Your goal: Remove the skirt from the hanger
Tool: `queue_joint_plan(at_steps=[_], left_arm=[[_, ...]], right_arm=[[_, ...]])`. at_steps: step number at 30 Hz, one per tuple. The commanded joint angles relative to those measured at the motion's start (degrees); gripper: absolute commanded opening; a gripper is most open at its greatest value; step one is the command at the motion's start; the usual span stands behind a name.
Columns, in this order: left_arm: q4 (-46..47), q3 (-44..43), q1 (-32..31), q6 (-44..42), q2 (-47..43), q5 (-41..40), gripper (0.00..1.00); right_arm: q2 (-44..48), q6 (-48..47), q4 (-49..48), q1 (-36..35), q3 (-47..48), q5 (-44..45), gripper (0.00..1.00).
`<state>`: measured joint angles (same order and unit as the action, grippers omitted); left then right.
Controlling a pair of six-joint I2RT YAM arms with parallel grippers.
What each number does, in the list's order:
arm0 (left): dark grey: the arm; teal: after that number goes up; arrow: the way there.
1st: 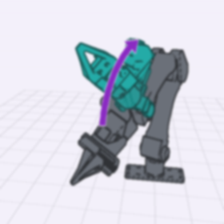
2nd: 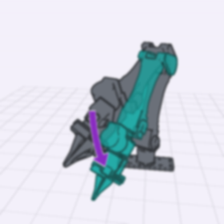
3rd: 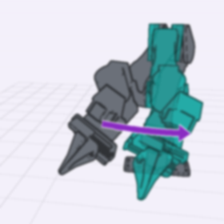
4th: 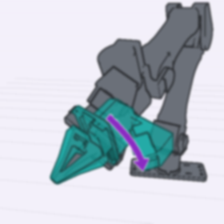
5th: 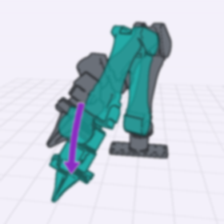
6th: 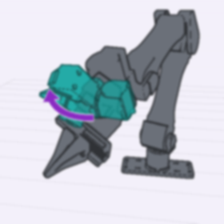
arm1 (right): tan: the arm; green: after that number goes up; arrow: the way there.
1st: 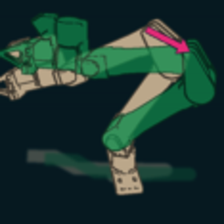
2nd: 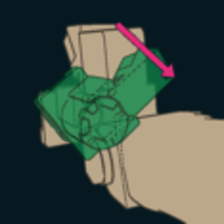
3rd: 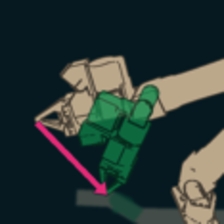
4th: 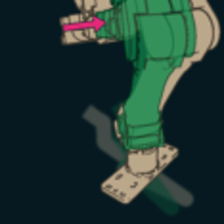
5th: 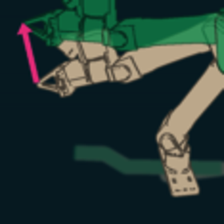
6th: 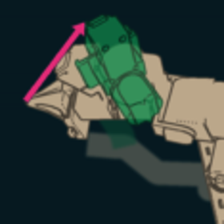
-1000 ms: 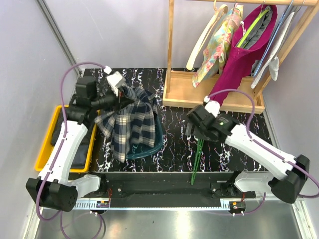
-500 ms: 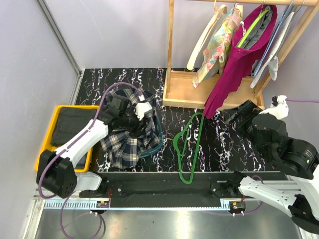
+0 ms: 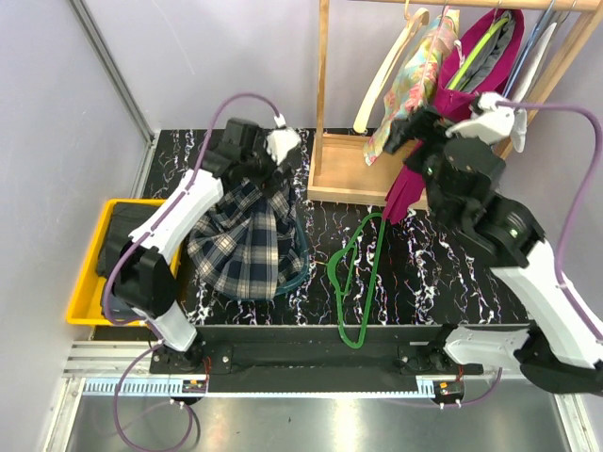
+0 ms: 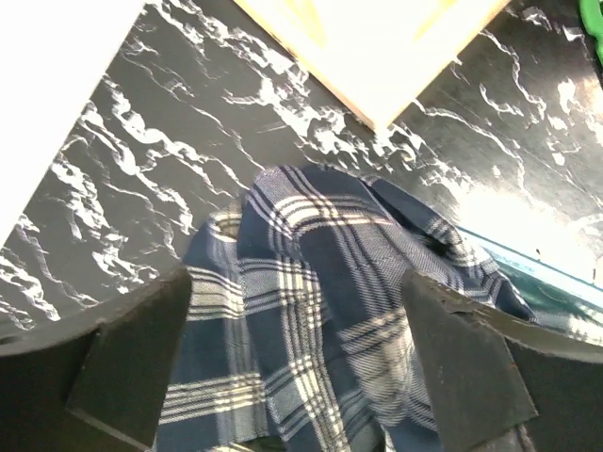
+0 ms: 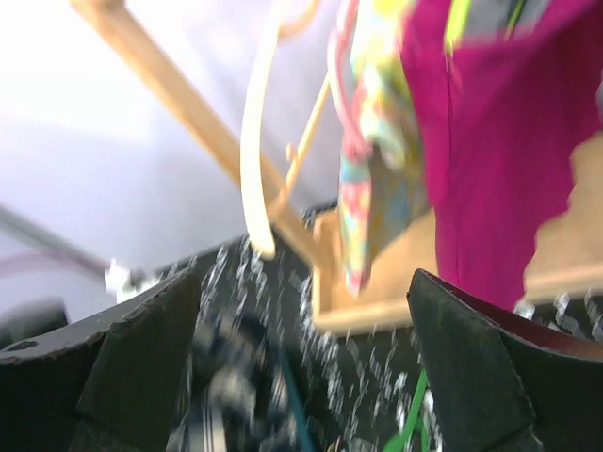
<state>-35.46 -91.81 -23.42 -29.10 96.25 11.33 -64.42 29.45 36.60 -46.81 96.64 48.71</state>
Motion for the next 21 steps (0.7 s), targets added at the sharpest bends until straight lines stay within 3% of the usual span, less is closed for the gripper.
queue_joint_plan(at_steps=[1,3,6,10,16,21], left_arm=[[-3.5,12.9,-1.7,0.7,-4.6,2.0,0.99],[-2.3,19.0,-1.7,1.9,-8.8,2.6,0.99],[-1.9,19.8,-1.7,3.9,-13.1,1.2,0.99],[-2.0,11.2,-0.4,6.9,-16.3,-1.4,0.99],[-2.2,1.1,5.0,13.4,-19.3,3.9,0.99],[-2.1,0.7,6.5,17.7,-22.9,7.4,0.99]], right_arm=[[-6.5,-15.6,-15.0,2.9,6.6,8.8,0.99],[-8.3,-13.8,-16.1,5.6,8.6,5.9,1.00],[-12.1,-11.2,-18.4,11.7,12.5,0.1,1.00],[-21.0,-4.3,-17.4,20.2,25.1,-10.7,1.00],[-36.1,7.9,-6.7,30.0,44.8,-29.0,1.00],[-40.1,11.2,-3.6,33.0,47.2,-35.4,0.98]])
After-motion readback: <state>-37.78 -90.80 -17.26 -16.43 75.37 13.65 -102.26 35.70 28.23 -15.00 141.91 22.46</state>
